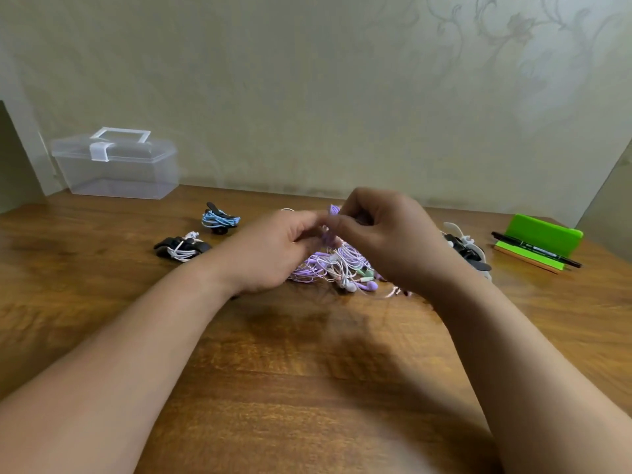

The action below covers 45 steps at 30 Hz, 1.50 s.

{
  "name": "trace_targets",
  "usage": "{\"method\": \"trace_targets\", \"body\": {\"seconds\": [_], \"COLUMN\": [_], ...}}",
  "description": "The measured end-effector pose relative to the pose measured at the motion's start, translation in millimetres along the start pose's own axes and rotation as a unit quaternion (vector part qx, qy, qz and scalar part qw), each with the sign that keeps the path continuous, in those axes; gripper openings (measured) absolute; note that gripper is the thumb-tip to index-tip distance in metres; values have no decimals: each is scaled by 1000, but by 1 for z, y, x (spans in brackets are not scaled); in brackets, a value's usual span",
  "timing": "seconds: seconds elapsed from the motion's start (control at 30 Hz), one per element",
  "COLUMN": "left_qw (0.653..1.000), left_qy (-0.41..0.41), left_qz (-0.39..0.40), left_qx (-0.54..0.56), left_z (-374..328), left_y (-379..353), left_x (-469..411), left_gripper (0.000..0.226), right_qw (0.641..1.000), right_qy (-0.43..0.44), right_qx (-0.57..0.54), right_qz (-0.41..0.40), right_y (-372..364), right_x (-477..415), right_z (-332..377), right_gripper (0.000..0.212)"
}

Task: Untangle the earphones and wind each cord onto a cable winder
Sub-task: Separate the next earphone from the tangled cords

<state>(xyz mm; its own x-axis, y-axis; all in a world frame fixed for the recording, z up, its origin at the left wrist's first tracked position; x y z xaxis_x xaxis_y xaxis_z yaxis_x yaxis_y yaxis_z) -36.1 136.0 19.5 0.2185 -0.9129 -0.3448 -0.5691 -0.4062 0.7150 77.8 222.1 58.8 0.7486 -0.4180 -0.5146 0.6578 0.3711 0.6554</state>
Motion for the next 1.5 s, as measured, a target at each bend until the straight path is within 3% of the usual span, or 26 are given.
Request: {"method": "trace_targets", "body": {"seconds": [0.13,0.27,0.5,0.67,0.83,0.97,1.03,1.13,1.23,1.37,1.5], "left_qw": [985,971,955,950,928,896,875,870,887,925,955], "left_qy": [22,8,26,-8,-1,-18,-12,21,35,53,32], "left_qz": [72,140,181,206,191,139,79,-36,-128,-192,-215], "left_qx": [156,195,233,236,320,421,477,491,441,325,203], "left_z": [-18,-25,-27,-35,-37,-39,-33,-19,-6,-2,6], "left_y": [-6,-5,-9,-15,-15,-12,-7,3,13,18,25], "left_x": [8,15,21,22,19,14,9,0,-4,0,1], "left_gripper": [35,41,35,38,40,38,40,38,31,41,40], "right_qw": [989,959,939,934,899,858,867,906,947,959,991], "right_qy": [-22,-49,-62,-70,-92,-118,-113,-98,-90,-111,-87], "right_qx": [-147,-272,-329,-340,-413,-484,-475,-403,-294,-246,-102], "right_qz": [11,63,76,89,116,121,97,83,96,92,8], "right_y": [11,8,1,2,-10,-26,-33,-45,-56,-57,-36], "right_x": [-2,-1,-1,-2,0,2,2,2,5,8,5], "right_z": [-10,-12,-17,-24,-25,-26,-25,-18,-10,-7,-7], "right_gripper": [22,18,20,20,18,24,26,35,29,24,18]}}
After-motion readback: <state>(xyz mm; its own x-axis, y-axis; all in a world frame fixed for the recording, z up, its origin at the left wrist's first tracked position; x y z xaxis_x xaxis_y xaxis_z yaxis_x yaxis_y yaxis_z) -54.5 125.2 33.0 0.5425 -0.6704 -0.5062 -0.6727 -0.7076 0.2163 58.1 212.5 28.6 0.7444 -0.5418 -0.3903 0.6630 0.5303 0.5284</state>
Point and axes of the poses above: each hand's wrist, its own x-axis away from the middle knuckle, its own y-axis out of the back of the hand, z = x × y, the point moved 8 cm from there along -x, towards the middle knuckle, and after that the axes turned 1 degree about -x, right-handed, at the moved point
